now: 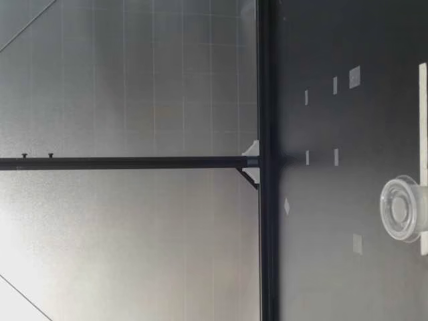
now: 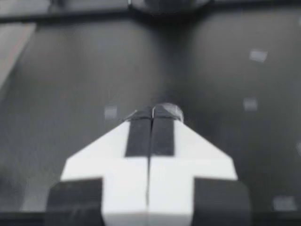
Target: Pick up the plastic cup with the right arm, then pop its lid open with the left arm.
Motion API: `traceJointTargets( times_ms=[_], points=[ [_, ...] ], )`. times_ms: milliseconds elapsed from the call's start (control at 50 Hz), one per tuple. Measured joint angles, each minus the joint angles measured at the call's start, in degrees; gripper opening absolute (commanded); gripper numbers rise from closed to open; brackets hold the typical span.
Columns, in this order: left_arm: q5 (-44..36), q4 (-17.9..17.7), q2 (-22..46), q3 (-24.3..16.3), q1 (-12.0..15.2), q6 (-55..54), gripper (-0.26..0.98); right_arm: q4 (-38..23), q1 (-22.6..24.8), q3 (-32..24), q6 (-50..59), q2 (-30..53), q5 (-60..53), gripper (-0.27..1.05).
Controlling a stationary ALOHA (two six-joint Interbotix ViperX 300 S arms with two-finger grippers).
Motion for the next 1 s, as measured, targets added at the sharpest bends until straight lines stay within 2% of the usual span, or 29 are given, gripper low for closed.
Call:
traceJointTargets(
  times_ms=[480, 760, 1000],
  points=[
    [-2.5, -0.4, 18.1, -4.8, -0.1, -2.0, 0.01, -1.5, 0.1, -3.7, 4.6, 23.8, -14.0, -0.09],
    [-2.7, -0.4, 25.8, -6.9, -0.1, -2.8, 0.01, -2.7, 0.5, -9.9, 4.6, 36.7, -14.9, -0.09],
    [-2.8, -0.4, 31.7, -9.6, -1.7, -2.8, 0.01, -2.7, 0.6, -13.8, 4.7, 43.9, -14.9, -0.09]
  ],
)
